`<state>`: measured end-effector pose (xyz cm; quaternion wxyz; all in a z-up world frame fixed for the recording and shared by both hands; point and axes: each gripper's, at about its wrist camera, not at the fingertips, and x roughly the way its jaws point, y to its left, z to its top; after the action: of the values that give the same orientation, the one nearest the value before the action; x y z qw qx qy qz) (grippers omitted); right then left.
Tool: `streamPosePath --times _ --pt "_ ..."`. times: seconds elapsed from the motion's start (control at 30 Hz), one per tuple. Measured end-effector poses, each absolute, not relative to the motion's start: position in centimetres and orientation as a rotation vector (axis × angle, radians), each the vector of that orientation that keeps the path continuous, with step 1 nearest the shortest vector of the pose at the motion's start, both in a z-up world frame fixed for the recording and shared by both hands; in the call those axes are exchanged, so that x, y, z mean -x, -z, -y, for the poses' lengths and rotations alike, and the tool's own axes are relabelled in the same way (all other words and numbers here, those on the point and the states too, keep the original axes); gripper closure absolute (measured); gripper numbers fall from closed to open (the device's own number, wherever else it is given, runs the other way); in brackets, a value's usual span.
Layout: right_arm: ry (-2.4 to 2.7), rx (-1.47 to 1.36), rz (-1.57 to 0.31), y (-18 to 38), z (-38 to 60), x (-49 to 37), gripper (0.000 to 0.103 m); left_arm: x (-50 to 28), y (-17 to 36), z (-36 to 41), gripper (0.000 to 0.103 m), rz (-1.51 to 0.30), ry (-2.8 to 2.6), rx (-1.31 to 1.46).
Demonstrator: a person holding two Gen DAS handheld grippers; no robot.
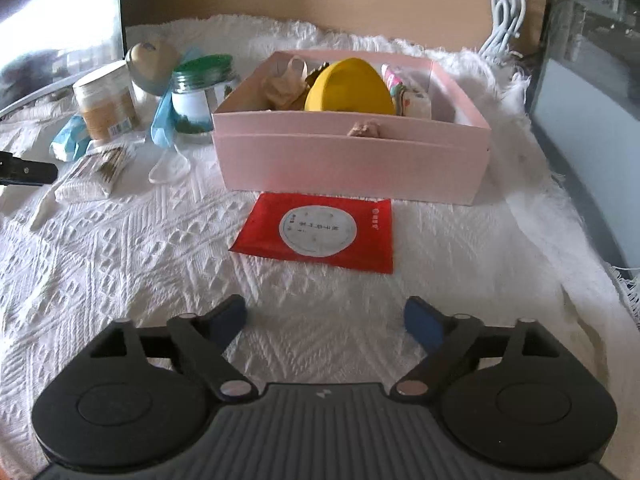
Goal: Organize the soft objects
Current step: 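Withdraw the right gripper from the sachet while the left gripper moves over the cotton swab pack, then grasp the cotton swab pack with the left gripper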
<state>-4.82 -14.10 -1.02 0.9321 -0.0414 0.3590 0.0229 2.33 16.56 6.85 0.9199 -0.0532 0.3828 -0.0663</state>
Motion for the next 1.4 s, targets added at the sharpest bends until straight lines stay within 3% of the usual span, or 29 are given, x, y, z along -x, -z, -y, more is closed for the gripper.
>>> streamPosePath --times 0.17,0.37,0.43,0.53,0.77,0.87,1.1,1.2,1.4 --pt "-0.032 0.087 -0.684 1.6 13.8 5.4 0.004 -4.2 -6.8 -14.9 0.076 -0.760 0.063 0.101" --pt "-0.028 0.078 -0.688 1.6 14.0 5.2 0.002 -6.6 -4.9 -13.0 0.073 -0.798 0.077 0.038" --pt "-0.032 0.077 -0.687 1.7 14.0 5.3 0.002 -6.6 -4.8 -12.6 0.060 -0.799 0.095 0.042" --pt "-0.035 0.077 -0.687 1.7 14.1 5.3 0.001 -6.6 -4.8 -12.4 0.048 -0.802 0.140 0.053" --pt "-0.040 0.079 -0.691 1.7 14.0 5.1 0.000 -6.3 -4.7 -11.8 0.051 -0.784 0.095 -0.070" --pt "-0.038 0.078 -0.691 1.7 14.0 5.2 0.000 -6.2 -4.3 -12.4 0.048 -0.761 -0.004 -0.141" --pt "-0.040 0.078 -0.693 1.7 13.9 5.2 0.000 -7.1 -4.3 -15.8 0.045 -0.783 -0.025 0.005" --pt "-0.046 0.079 -0.693 1.7 13.9 5.1 0.000 -7.2 -4.3 -15.6 0.030 -0.800 0.043 0.030" --pt "-0.051 0.081 -0.695 1.7 13.9 5.1 0.000 -6.1 -4.2 -15.4 0.032 -0.735 -0.034 -0.022"
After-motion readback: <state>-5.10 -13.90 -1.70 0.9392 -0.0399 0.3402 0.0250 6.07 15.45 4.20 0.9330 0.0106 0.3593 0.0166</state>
